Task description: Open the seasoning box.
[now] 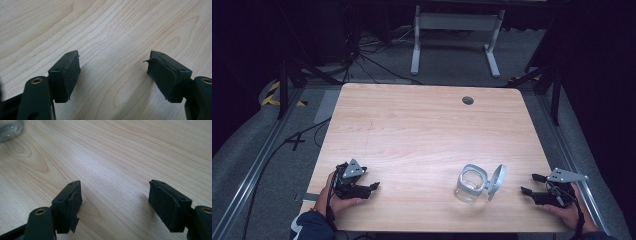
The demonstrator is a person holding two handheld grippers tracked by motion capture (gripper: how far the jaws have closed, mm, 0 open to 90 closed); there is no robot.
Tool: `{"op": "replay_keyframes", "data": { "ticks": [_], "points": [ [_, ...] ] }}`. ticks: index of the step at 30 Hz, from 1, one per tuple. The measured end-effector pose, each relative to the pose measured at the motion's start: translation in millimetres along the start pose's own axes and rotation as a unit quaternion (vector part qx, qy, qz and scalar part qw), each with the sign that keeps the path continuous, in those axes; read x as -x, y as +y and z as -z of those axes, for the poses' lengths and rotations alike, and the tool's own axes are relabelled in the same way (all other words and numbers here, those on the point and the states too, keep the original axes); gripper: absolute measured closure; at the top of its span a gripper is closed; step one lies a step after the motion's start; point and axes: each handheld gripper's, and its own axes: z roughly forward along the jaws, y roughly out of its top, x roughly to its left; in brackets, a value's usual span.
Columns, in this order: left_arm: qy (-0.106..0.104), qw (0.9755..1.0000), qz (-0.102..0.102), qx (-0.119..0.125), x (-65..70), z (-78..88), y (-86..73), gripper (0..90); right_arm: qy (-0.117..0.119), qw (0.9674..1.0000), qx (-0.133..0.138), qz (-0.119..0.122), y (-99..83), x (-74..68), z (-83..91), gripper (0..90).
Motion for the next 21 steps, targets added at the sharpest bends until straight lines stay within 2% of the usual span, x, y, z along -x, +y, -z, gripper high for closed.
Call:
{"op": "replay_keyframes", "data": {
  "ticks": [21],
  "points": [
    [-0.002,1.0000,0.003,0.000,-0.1,-0.2,0.1,26.5,0.001,1.0000,0.001,0.000,0.4,0.0,-0.7,25.8]
  ]
}}
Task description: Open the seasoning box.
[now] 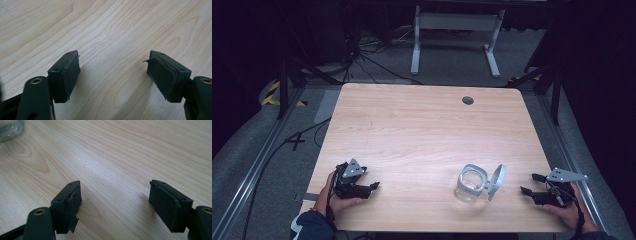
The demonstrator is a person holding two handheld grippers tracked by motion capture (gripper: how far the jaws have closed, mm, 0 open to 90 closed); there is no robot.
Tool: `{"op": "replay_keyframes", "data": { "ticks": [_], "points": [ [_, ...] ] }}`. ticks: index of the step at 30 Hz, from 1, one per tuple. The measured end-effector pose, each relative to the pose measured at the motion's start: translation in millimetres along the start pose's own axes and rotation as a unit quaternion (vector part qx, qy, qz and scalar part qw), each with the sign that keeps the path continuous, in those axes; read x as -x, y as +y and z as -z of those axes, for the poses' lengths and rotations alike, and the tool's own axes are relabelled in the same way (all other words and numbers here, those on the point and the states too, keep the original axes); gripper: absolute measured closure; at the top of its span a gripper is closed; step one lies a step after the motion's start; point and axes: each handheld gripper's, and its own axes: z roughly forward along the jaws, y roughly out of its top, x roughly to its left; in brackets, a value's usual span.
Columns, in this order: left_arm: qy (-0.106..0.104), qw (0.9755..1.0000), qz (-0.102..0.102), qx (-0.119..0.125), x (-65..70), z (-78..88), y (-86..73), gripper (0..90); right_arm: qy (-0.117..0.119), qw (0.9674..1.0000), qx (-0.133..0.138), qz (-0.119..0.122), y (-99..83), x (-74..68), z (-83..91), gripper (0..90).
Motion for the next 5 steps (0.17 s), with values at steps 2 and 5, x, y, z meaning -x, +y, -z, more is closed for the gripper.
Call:
{"op": "replay_keyframes", "data": {
  "ticks": [2,5],
  "points": [
    [0.000,1.0000,0.000,0.000,-0.1,0.0,0.0,26.6,0.000,1.0000,0.000,0.000,0.0,0.0,0.0,25.8],
    [0.002,1.0000,-0.001,-0.001,-0.6,0.1,0.3,26.3,0.000,1.0000,0.000,0.000,0.0,0.0,0.0,25.8]
  ]
}}
